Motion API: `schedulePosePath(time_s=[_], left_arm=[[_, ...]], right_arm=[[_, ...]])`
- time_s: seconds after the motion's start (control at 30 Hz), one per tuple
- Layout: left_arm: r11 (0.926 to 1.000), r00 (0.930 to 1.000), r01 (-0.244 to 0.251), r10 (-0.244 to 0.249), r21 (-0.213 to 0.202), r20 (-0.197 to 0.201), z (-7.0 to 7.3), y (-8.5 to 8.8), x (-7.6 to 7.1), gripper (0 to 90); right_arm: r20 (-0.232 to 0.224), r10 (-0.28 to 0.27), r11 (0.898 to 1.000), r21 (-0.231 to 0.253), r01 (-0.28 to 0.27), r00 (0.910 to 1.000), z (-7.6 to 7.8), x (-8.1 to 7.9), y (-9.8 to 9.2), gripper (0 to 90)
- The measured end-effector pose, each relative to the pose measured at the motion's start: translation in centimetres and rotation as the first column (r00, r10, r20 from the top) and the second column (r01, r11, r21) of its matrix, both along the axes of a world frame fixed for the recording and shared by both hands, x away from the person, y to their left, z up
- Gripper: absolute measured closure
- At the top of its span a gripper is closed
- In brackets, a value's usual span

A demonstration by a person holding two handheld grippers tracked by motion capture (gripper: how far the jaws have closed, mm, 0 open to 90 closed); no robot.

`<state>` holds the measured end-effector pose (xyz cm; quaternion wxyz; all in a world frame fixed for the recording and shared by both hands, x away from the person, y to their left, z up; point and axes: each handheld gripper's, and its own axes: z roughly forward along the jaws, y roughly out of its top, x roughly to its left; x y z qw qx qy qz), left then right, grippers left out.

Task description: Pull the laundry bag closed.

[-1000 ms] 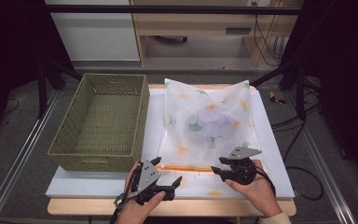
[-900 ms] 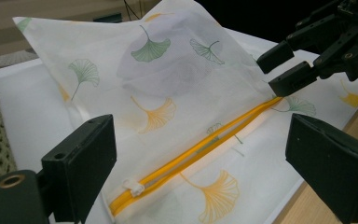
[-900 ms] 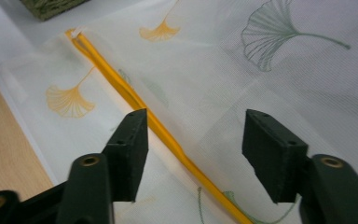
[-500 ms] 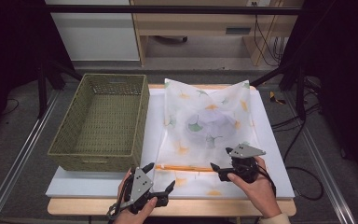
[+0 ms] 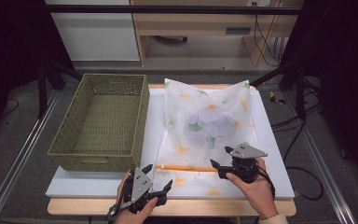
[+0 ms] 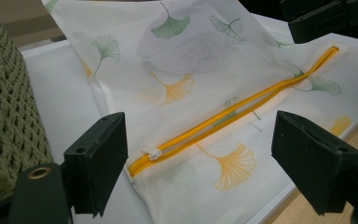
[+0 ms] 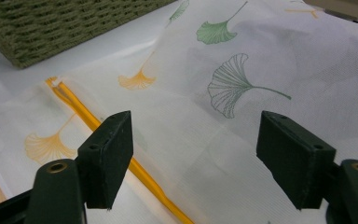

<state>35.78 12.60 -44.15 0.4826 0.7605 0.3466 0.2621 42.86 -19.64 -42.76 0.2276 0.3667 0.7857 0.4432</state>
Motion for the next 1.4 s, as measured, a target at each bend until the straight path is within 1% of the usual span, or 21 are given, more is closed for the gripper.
schedulePosePath(time_s=[0.13,0.23,0.33,0.4,0.53,0.63,0.7,0.73,0.77,0.83,0.87,0.9,0.97,1.0,1.03,1.1,1.17,1.23,1.3,1.37,1.4], left_arm=[[0.9999,0.9999,-0.004,0.004,0.016,-0.013,-0.3,0.1,-0.3,18.4],[0.9994,0.9989,-0.004,0.005,0.035,-0.047,-0.8,0.3,-0.7,18.4],[0.9989,0.9975,-0.018,0.021,0.043,-0.067,-1.2,0.6,-1.1,18.4],[0.9980,0.9969,-0.029,0.033,0.056,-0.071,-1.4,0.8,-1.2,18.7],[0.9961,0.9958,-0.035,0.042,0.081,-0.082,-1.9,1.0,-0.4,24.4],[0.9958,0.9944,-0.057,0.063,0.071,-0.085,-2.3,1.3,0.2,29.3],[0.9951,0.9947,-0.062,0.068,0.077,-0.077,-2.4,1.3,0.9,31.0],[0.9954,0.9945,-0.066,0.071,0.069,-0.076,-2.4,1.4,1.1,31.4],[0.9961,0.9947,-0.063,0.068,0.061,-0.077,-2.5,1.4,1.4,32.0],[0.9964,0.9953,-0.047,0.053,0.070,-0.082,-2.8,1.2,2.0,32.8],[0.9969,0.9954,-0.035,0.041,0.070,-0.086,-3.0,1.1,2.3,32.7],[0.9980,0.9948,-0.021,0.027,0.059,-0.099,-3.1,1.0,2.5,32.4],[0.9969,0.9939,-0.006,0.015,0.078,-0.109,-3.4,0.8,2.8,29.3],[0.9967,0.9939,-0.013,0.022,0.081,-0.108,-3.5,0.7,2.9,26.4],[0.9961,0.9933,-0.015,0.025,0.087,-0.113,-3.5,0.6,3.0,25.6],[0.9965,0.9929,-0.012,0.021,0.083,-0.117,-3.7,0.7,3.3,25.7],[0.9977,0.9930,-0.012,0.020,0.067,-0.116,-3.8,0.7,3.5,24.9],[0.9991,0.9931,-0.003,0.007,0.042,-0.117,-3.7,0.8,3.8,19.4],[0.9995,0.9925,0.007,-0.003,0.031,-0.122,-3.8,0.8,3.9,17.9],[0.9985,0.9923,0.020,-0.014,0.051,-0.123,-4.0,0.6,3.8,17.3],[0.9981,0.9913,0.025,-0.018,0.056,-0.130,-4.1,0.4,3.8,17.9]], right_arm=[[0.008,0.014,1.000,-0.007,-0.014,0.9999,0.0,-0.2,0.4,32.3],[0.008,0.023,1.000,-0.017,-0.023,0.9997,-0.2,-0.2,0.5,36.1],[0.009,0.029,0.999,-0.019,-0.029,0.9995,-0.2,-0.3,0.6,40.7],[0.010,0.035,0.999,-0.024,-0.035,0.9993,-0.3,-0.3,0.6,43.0],[0.000,0.048,0.998,-0.030,-0.048,0.9989,-0.4,-0.4,0.9,46.8],[-0.002,0.060,0.998,-0.033,-0.060,0.9982,-0.5,-0.4,1.2,48.4],[-0.004,0.068,0.997,-0.035,-0.068,0.9977,-0.6,-0.4,1.3,49.3],[-0.005,0.071,0.997,-0.038,-0.071,0.9975,-0.6,-0.4,1.4,49.5],[-0.007,0.072,0.997,-0.039,-0.072,0.9974,-0.7,-0.5,1.5,49.6],[-0.007,0.076,0.996,-0.040,-0.077,0.9971,-0.7,-0.4,1.6,49.8],[-0.007,0.077,0.996,-0.040,-0.078,0.9970,-0.8,-0.4,1.6,49.8],[-0.008,0.080,0.996,-0.040,-0.080,0.9968,-0.8,-0.4,1.6,49.7],[-0.008,0.082,0.996,-0.040,-0.083,0.9966,-0.8,-0.5,1.6,49.9],[-0.012,0.082,0.996,-0.039,-0.083,0.9965,-0.8,-0.5,1.6,50.2],[-0.016,0.082,0.996,-0.039,-0.083,0.9965,-0.8,-0.4,1.6,50.2],[-0.020,0.081,0.996,-0.042,-0.082,0.9965,-0.9,-0.4,1.6,50.8],[-0.024,0.086,0.995,-0.040,-0.087,0.9960,-0.9,-0.4,1.6,53.1],[-0.020,0.086,0.995,-0.045,-0.087,0.9961,-0.9,-0.4,1.7,55.1],[-0.024,0.096,0.994,-0.044,-0.097,0.9951,-0.9,-0.5,1.8,57.9],[-0.029,0.099,0.994,-0.042,-0.100,0.9947,-0.9,-0.5,1.8,57.9],[-0.028,0.098,0.994,-0.042,-0.099,0.9948,-0.9,-0.5,1.8,57.9]])
